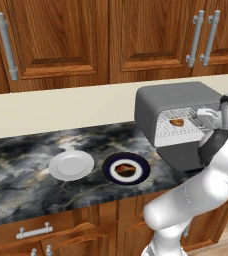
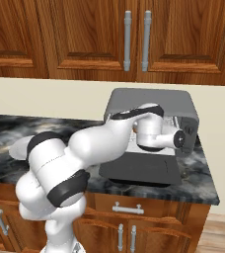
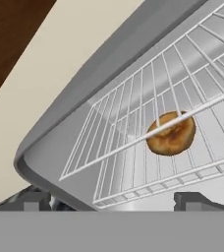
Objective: Open the toaster oven door. Place the bread on the bottom rack in the toaster oven and place the chicken drumstick on the top rack.
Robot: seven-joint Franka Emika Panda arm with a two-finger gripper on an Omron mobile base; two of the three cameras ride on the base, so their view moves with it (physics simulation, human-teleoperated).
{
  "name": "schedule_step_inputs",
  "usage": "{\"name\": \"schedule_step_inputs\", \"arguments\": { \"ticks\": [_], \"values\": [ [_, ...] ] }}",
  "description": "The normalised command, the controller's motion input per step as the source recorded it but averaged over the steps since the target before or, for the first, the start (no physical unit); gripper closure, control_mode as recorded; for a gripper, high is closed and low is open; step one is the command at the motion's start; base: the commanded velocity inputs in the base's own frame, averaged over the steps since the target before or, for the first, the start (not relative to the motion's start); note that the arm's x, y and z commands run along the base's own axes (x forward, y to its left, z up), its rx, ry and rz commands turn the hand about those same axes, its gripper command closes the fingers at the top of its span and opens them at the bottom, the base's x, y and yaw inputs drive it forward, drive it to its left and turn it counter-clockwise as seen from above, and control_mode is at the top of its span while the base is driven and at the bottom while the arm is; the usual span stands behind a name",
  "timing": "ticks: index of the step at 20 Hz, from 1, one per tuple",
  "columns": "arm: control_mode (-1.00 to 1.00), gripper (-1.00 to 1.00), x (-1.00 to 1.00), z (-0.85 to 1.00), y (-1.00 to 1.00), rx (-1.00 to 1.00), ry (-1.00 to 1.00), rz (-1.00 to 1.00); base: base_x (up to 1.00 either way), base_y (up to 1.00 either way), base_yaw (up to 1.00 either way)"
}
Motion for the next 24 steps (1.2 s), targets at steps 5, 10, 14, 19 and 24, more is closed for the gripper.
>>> {"name": "schedule_step_inputs", "arguments": {
  "ticks": [5, 10, 14, 19, 24],
  "values": [
    [-1.00, -1.00, 0.02, -0.12, -0.05, 0.00, -0.02, 0.00, 0.00, 0.00, 0.00],
    [-1.00, -1.00, 0.01, -0.04, 0.00, 0.00, -0.02, 0.00, 0.00, 0.00, 0.00],
    [-1.00, -1.00, 0.06, 0.00, -0.02, 0.00, -0.05, 0.00, 0.00, 0.00, 0.00],
    [-1.00, -1.00, 0.14, -0.01, -0.03, 0.00, 0.00, 0.00, 0.00, 0.00, 0.00],
    [-1.00, -1.00, 0.20, 0.00, 0.00, 0.00, 0.00, 0.00, 0.00, 0.00, 0.00]
  ]
}}
